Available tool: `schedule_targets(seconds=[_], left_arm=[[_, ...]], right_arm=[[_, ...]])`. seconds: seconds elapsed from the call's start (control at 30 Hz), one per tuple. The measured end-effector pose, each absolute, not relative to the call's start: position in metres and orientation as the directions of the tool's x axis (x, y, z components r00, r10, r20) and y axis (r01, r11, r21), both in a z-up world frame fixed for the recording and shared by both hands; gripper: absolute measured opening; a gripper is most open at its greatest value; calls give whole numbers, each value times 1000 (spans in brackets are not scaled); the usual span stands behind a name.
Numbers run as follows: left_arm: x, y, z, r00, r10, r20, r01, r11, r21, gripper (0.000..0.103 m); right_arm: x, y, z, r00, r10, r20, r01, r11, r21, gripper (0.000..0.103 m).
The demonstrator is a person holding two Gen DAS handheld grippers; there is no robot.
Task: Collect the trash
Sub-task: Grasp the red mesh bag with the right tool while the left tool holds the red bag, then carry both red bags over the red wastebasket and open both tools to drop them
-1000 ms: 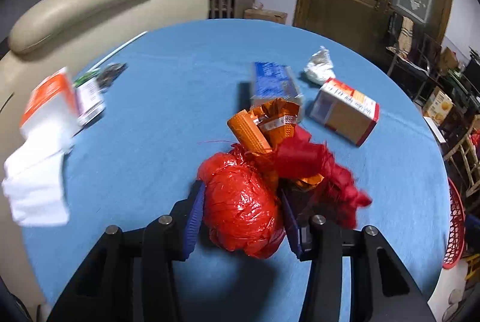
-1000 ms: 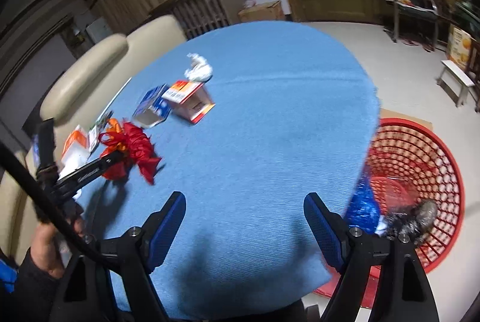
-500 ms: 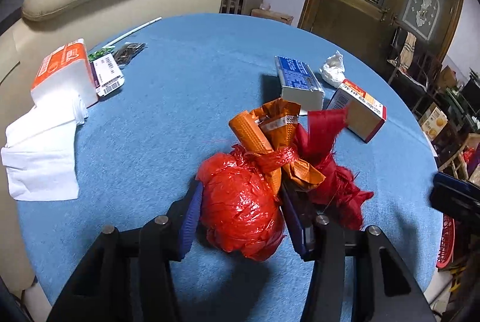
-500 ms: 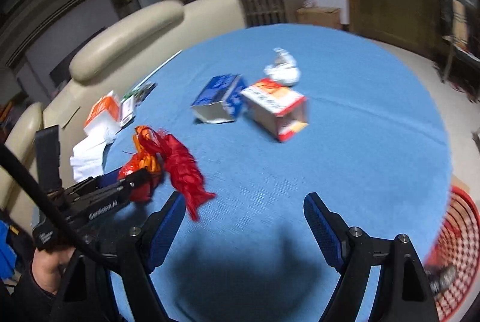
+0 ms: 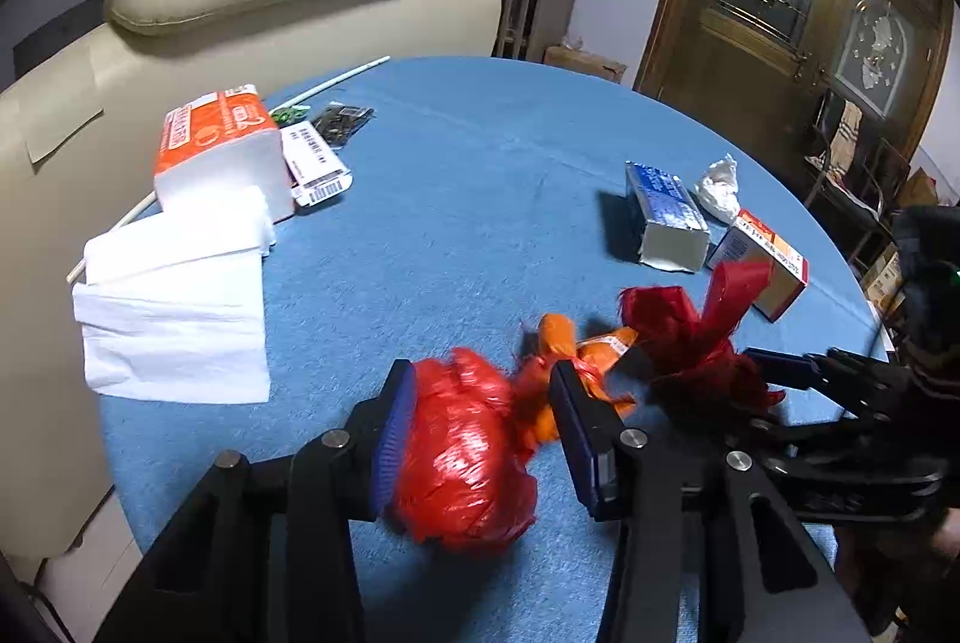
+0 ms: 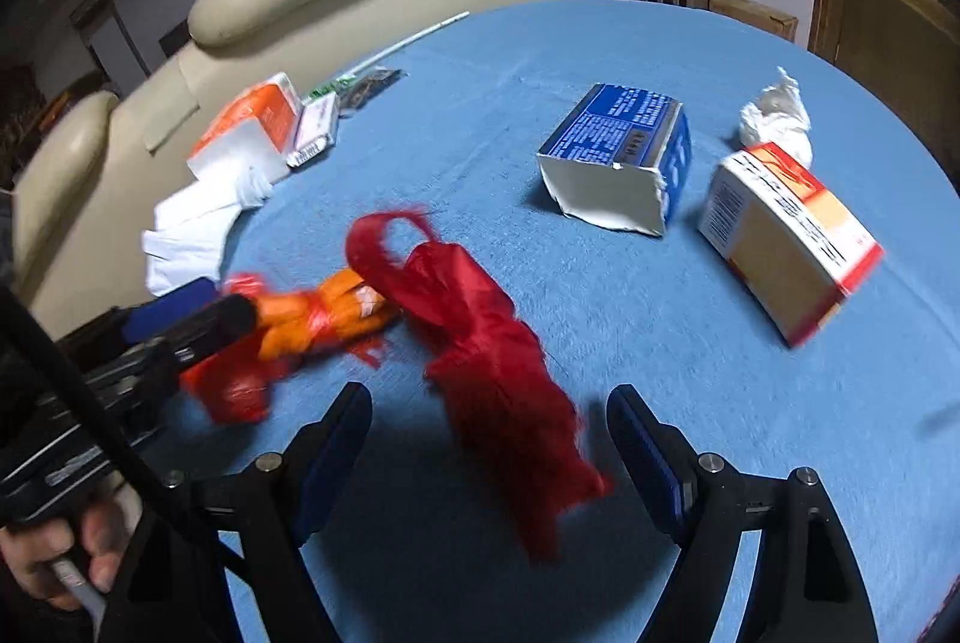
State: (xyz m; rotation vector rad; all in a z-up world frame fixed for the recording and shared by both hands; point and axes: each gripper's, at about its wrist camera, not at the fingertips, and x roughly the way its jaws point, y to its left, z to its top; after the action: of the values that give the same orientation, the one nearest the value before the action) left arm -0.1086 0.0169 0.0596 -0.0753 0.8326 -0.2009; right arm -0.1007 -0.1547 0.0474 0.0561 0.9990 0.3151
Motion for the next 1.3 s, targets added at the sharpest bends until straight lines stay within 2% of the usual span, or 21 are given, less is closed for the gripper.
schedule_targets(seconds=[0.03, 0.13, 0.17, 0.2, 0.27, 0.43, 0.63, 0.83, 0.93, 1.0, 1.03, 1.3], left_arm=[[-107, 17, 58, 651, -204, -732, 146, 979, -143, 48], [-104, 13, 50, 630, -177, -756, 145, 983, -109, 48], [-105, 12, 50, 630, -178, -756, 146, 983, -110, 54], [-105, 11, 50, 628, -193, -754, 155, 980, -121, 67], [-107, 8, 52, 622, -213, -753, 170, 976, -136, 77], [-107, -6, 52, 626, -185, -757, 189, 978, -83, 78], [-106, 17, 59, 634, -186, -750, 79, 981, -177, 78], [-94, 27, 58, 619, -127, -775, -37, 981, -191, 78], [-81, 23, 41, 554, -103, -826, -65, 984, -166, 77], [-81, 21, 34, 529, -121, -840, -54, 983, -176, 52], [-83, 19, 30, 515, -120, -849, -47, 985, -168, 50], [-109, 26, 37, 562, -97, -822, -47, 988, -148, 47]], right_arm=[[-97, -153, 43, 488, 284, -826, -235, 953, 189, 79], [-92, -155, 41, 489, 264, -831, -219, 960, 176, 42], [-93, -158, 41, 490, 269, -829, -208, 960, 189, 42], [-94, -161, 42, 492, 269, -828, -200, 961, 193, 42], [-97, -167, 45, 501, 262, -825, -185, 963, 194, 41], [-113, -195, 52, 531, 262, -806, -116, 964, 237, 41], [-142, -215, 60, 548, 278, -789, -95, 958, 272, 41], [-155, -220, 65, 562, 302, -770, -96, 948, 302, 41], [-157, -220, 68, 569, 312, -761, -104, 945, 310, 41], [-160, -221, 69, 573, 316, -756, -105, 943, 315, 41], [-161, -222, 69, 576, 316, -754, -103, 943, 317, 41], [-179, -239, 67, 598, 322, -734, -65, 932, 355, 41]])
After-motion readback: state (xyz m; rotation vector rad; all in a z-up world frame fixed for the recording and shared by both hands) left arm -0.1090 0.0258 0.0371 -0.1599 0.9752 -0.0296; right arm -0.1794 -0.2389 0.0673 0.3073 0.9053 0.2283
